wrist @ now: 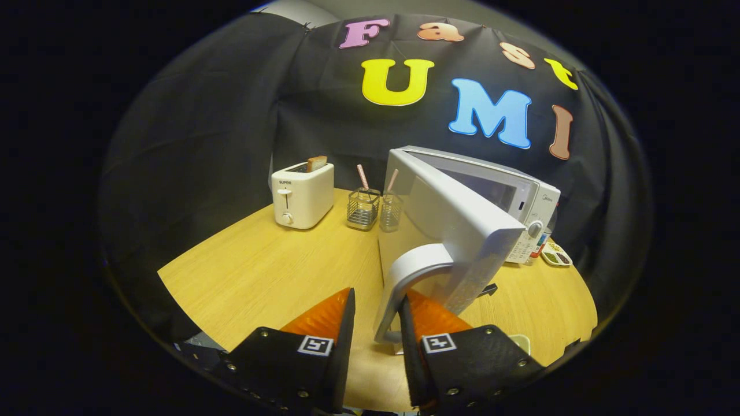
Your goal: Open the microwave, put the food inside, and close the microwave door.
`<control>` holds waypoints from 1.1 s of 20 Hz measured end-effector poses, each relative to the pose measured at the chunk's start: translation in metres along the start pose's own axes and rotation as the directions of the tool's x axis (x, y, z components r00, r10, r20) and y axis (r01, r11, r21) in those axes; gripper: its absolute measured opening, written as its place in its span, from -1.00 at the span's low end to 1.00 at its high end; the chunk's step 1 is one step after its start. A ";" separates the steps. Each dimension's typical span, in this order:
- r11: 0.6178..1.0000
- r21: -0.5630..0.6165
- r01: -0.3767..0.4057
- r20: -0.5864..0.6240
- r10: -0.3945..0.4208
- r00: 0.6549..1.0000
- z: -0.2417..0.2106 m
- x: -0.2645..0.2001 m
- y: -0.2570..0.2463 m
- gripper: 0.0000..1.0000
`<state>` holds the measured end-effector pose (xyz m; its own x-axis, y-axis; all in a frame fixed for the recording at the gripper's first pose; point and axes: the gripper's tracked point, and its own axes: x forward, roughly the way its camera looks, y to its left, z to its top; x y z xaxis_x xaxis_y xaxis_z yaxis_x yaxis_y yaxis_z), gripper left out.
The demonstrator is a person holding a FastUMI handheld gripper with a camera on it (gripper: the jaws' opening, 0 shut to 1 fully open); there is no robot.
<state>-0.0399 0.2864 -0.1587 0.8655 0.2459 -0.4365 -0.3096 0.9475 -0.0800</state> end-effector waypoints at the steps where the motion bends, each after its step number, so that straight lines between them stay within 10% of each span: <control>1: 1.000 -0.002 -0.026 0.009 0.026 1.000 0.001 -0.001 0.009 0.08; 7: 0.977 0.030 -0.211 0.042 0.210 0.977 0.006 -0.026 0.053 0.17; 12: 0.935 -0.012 -0.354 0.171 0.351 0.921 0.027 -0.073 0.059 0.96; 22: 0.995 0.033 -0.094 0.223 0.084 0.971 0.007 -0.084 -0.089 0.95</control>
<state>-0.0819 0.1832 -0.1084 0.9023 0.3644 -0.2304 -0.3764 0.9264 -0.0090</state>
